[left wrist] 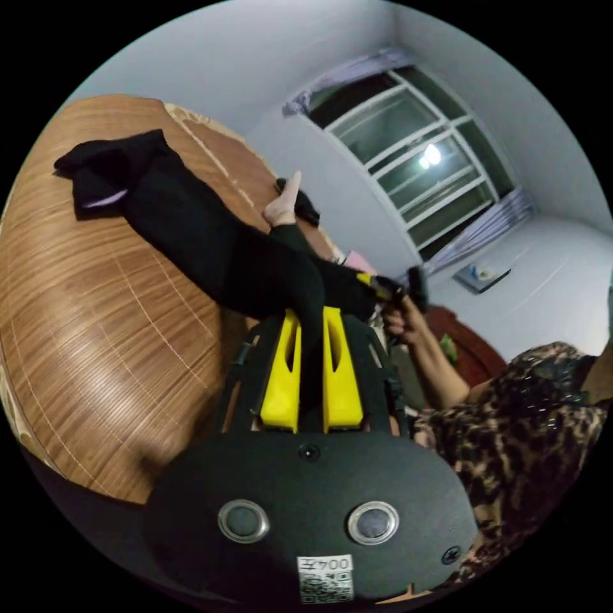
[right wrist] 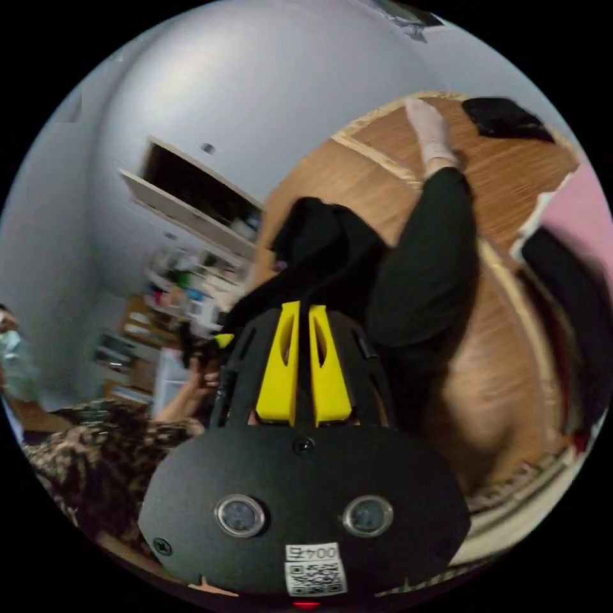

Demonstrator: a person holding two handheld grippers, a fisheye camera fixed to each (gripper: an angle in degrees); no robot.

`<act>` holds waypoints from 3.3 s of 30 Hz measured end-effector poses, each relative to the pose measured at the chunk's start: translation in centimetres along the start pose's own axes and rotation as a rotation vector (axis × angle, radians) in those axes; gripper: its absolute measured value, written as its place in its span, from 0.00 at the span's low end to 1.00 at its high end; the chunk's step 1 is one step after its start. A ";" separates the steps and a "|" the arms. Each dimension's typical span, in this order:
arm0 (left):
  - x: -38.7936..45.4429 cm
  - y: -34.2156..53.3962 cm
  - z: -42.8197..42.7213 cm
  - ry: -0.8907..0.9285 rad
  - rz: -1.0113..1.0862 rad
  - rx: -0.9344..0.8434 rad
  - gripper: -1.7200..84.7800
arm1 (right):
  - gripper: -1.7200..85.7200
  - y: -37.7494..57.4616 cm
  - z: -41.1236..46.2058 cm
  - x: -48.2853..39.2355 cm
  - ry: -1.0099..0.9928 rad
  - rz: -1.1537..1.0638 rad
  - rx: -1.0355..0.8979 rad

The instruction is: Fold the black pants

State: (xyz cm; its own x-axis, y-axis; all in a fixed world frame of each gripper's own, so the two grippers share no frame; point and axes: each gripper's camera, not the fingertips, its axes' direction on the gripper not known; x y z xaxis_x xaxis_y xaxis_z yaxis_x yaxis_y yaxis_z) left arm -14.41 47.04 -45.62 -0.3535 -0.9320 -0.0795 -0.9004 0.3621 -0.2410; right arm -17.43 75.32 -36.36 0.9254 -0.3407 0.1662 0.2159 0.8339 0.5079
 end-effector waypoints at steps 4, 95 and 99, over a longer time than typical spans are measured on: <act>3.5 -1.4 -9.8 0.091 0.020 0.267 0.07 | 0.04 0.4 -3.7 1.0 -0.451 0.020 0.245; 12.2 2.7 -5.9 0.054 -0.047 0.282 0.02 | 0.15 -36.3 54.8 0.3 0.182 -0.038 -0.260; 12.4 1.6 -10.4 0.057 -0.065 0.394 0.02 | 0.08 -37.1 54.1 0.8 -0.139 0.066 -0.321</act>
State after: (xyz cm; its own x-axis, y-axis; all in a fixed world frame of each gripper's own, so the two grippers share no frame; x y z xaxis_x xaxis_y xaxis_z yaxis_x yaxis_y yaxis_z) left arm -22.87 36.19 -36.95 -0.3223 -0.9466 -0.0007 -0.7593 0.2590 -0.5970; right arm -41.56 20.64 -9.35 0.8942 -0.3187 0.3144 0.2641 0.9426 0.2045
